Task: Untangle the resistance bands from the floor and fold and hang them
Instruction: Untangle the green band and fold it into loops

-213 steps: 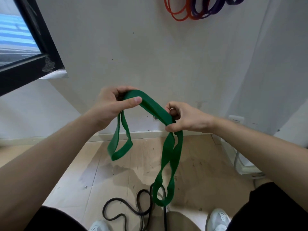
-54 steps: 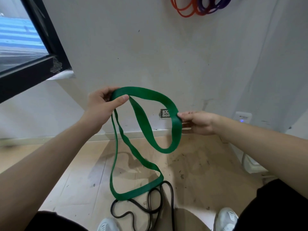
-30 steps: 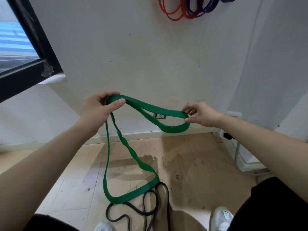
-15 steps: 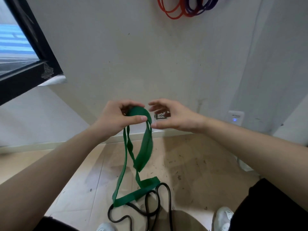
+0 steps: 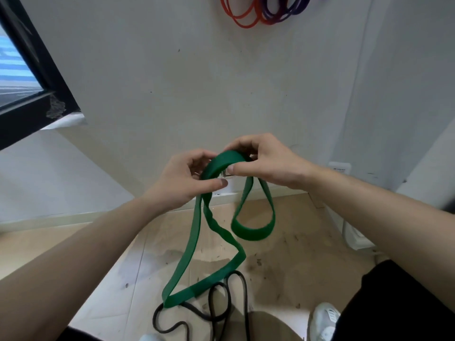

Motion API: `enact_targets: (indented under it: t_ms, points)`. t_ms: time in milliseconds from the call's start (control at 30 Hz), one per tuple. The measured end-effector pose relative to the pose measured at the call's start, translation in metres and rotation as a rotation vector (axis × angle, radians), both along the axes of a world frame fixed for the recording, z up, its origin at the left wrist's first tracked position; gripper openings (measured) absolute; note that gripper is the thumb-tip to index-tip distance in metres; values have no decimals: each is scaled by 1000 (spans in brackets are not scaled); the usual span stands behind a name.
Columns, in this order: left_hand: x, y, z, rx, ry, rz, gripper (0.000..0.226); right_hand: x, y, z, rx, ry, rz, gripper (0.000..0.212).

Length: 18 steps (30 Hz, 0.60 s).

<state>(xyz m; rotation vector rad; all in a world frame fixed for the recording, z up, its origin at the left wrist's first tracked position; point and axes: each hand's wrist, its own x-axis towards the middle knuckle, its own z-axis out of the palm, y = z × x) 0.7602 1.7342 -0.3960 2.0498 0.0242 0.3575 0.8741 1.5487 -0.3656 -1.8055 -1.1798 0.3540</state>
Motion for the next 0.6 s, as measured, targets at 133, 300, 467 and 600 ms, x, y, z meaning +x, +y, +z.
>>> enact_targets:
  t_ms: [133, 300, 467, 600]
  points:
    - [17, -13, -23, 46, 28, -30, 34, 8, -17, 14, 3, -42, -6, 24]
    - [26, -20, -60, 62, 204, -72, 37, 29, -39, 28, 98, -84, -67, 29]
    - [32, -15, -62, 58, 211, -49, 31, 52, -61, 27, 40, -184, -133, 25]
    - [33, 1, -58, 103, 204, 4, 32, 72, -78, 18, -150, -270, -176, 24]
